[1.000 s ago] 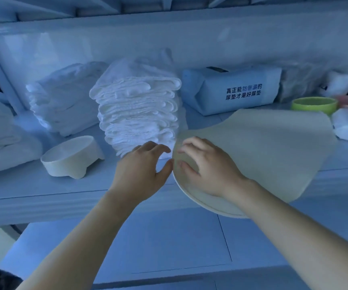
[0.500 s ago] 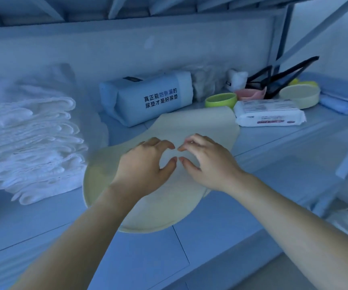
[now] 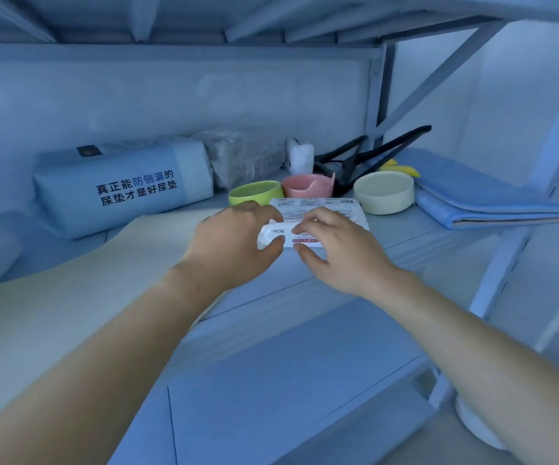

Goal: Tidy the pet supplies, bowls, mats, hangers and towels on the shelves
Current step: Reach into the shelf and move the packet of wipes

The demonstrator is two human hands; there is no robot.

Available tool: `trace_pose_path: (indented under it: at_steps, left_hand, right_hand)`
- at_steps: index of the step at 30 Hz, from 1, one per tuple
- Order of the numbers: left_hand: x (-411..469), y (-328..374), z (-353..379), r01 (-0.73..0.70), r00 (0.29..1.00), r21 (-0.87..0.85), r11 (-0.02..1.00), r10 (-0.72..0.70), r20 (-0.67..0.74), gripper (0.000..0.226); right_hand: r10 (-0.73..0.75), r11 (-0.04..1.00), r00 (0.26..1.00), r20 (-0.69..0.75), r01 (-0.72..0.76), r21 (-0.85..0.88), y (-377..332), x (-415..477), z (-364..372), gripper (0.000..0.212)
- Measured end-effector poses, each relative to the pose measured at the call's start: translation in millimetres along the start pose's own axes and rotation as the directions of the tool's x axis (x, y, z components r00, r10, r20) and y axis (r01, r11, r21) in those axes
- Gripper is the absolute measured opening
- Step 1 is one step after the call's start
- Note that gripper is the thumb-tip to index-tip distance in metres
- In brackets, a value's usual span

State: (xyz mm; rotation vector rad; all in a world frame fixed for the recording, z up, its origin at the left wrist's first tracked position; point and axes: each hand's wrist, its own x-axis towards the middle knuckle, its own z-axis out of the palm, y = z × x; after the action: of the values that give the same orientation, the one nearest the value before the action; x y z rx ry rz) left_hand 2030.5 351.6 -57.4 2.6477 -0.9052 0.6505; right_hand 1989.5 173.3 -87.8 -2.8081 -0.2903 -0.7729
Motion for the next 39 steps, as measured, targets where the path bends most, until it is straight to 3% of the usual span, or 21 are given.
trace_pose_path:
  at_steps: [11, 20, 26, 39]
  left_hand:
    - [56.1, 43.7, 56.5, -0.045, 0.999, -0.002, 0.999, 0.045, -0.004, 0.041]
    - [78.0, 45.0, 93.1, -0.043, 0.992, 0.052, 0.998, 0.036, 0.118, 0.069]
    - [75.8, 48.6, 101.2, -0.021, 0.998, -0.017, 1.000, 0.022, 0.059, 0.066]
    - [57.7, 59.2, 83.4, -0.090, 0.995, 0.054, 0.994, 0.088, 0.041, 0.057]
  right_hand:
    - [-0.003, 1.000, 1.000, 0.002, 0.003, -0.004, 88.9, 4.4, -6.9, 0.046]
    - [-0.007, 0.998, 0.996, 0.086, 0.001, 0.069, 120.6, -1.7, 2.8, 0.064]
    - [-0.033, 0.993, 0.998, 0.057, 0.026, 0.117, 131.0, -9.9, 10.5, 0.066]
    - [-0.103, 0.985, 0.995, -0.001, 0.102, 0.142, 133.3, -23.1, -7.3, 0.080]
